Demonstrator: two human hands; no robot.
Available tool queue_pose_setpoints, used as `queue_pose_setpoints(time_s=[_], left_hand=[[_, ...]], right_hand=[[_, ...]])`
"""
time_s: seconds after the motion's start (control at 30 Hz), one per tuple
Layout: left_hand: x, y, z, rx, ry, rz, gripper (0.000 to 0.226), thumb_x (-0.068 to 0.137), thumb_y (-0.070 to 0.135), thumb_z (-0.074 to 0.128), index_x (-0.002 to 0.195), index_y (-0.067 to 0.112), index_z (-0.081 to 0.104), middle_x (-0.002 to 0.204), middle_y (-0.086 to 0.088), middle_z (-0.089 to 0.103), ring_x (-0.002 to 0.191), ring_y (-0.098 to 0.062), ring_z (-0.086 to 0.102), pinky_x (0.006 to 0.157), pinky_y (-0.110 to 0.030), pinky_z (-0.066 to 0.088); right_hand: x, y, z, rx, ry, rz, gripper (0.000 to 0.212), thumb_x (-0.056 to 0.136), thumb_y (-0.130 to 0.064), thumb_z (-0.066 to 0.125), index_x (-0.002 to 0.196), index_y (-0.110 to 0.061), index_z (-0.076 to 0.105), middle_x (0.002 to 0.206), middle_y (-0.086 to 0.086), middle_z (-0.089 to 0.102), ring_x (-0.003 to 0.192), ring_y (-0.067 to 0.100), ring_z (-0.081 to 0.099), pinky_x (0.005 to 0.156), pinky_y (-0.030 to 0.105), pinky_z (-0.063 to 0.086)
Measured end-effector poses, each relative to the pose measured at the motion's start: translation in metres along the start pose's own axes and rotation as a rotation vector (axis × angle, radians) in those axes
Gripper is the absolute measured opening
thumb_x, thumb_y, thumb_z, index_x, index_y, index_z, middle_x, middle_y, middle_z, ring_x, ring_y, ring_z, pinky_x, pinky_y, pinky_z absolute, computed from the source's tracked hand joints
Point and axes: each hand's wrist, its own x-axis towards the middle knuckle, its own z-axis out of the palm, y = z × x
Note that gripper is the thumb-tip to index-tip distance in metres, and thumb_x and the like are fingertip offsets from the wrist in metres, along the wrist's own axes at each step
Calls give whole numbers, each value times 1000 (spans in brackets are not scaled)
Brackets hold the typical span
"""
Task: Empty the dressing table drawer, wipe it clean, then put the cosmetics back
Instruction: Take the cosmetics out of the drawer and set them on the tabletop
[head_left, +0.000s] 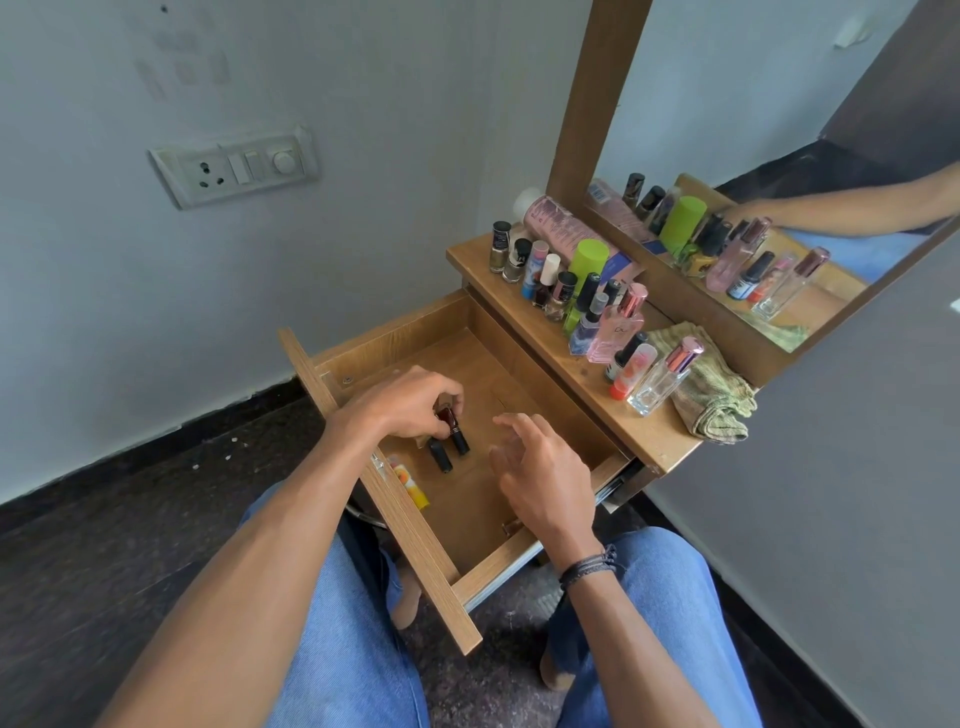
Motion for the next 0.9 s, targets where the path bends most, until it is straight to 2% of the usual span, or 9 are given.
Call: queue_pose_setpoints(time_s=[0.1, 0.17, 0.23, 0.37, 0.47, 0.57, 0.7, 0.8, 0.9], left_hand=[[-1, 0, -5, -201, 2, 15, 22, 84, 22, 78, 97, 37, 68, 85, 2, 72, 65, -15, 69, 59, -33, 58], [-3, 1, -8, -339, -7, 27, 23, 84, 16, 79, 98, 33, 70, 82, 0, 75, 67, -16, 74, 65, -37, 64], [-4, 4, -9, -404, -41, 40, 24, 84, 16, 79, 99, 34, 72, 79, 3, 77, 71, -18, 76, 68, -40, 65], [-9, 11, -9, -511, -118, 91, 26, 85, 15, 77, 102, 34, 75, 94, -3, 77, 87, -28, 75, 75, -45, 64], [-12, 18, -6, -612, -169, 92, 27, 88, 11, 73, 107, 30, 76, 102, -9, 75, 94, -29, 75, 75, -48, 64], [-14, 21, -7, -719, -162, 65, 31, 92, 10, 70, 117, 29, 75, 100, -9, 77, 94, -27, 75, 77, -48, 63], [-16, 22, -14, -942, -33, -36, 24, 102, 12, 57, 112, 19, 78, 104, -14, 76, 92, -23, 73, 71, -32, 62], [-13, 20, -18, -1132, 160, -93, 26, 103, 11, 54, 103, 12, 80, 108, -14, 76, 98, -25, 69, 78, -32, 62], [-8, 21, -26, -1328, 259, -76, 25, 102, 14, 56, 111, 9, 78, 120, -11, 72, 106, -25, 68, 85, -34, 61]], right_hand=[[1, -2, 0, -6, -51, -44, 41, 97, -48, 63, 136, -37, 54, 123, -15, 60, 99, 8, 65, 70, 27, 59], [0, -3, -2, 21, -44, -60, 41, 98, -46, 63, 137, -39, 53, 122, -16, 58, 94, 7, 65, 69, 26, 59], [-1, -2, -4, 54, -17, -83, 37, 98, -42, 64, 133, -40, 54, 117, -19, 57, 87, 6, 63, 68, 28, 59], [-2, 2, -4, 94, 18, -142, 29, 97, -32, 69, 126, -34, 65, 110, -19, 56, 81, 6, 62, 66, 30, 58], [-2, 4, -4, 172, 72, -135, 28, 93, -22, 75, 121, -27, 70, 106, -15, 60, 81, 7, 63, 67, 30, 59], [-2, 3, -6, 246, 132, -98, 25, 92, -21, 75, 116, -22, 71, 103, -14, 60, 82, 7, 63, 70, 30, 59], [-1, 1, -10, 397, 250, -7, 19, 91, -22, 76, 109, -20, 71, 106, -15, 59, 92, 2, 61, 77, 19, 55], [-2, -1, -15, 501, 317, 17, 16, 91, -19, 78, 105, -18, 70, 108, -12, 63, 98, 2, 63, 82, 18, 55], [-4, -2, -19, 563, 354, 38, 21, 89, -23, 80, 106, -16, 70, 105, -9, 69, 95, 2, 68, 81, 20, 58]])
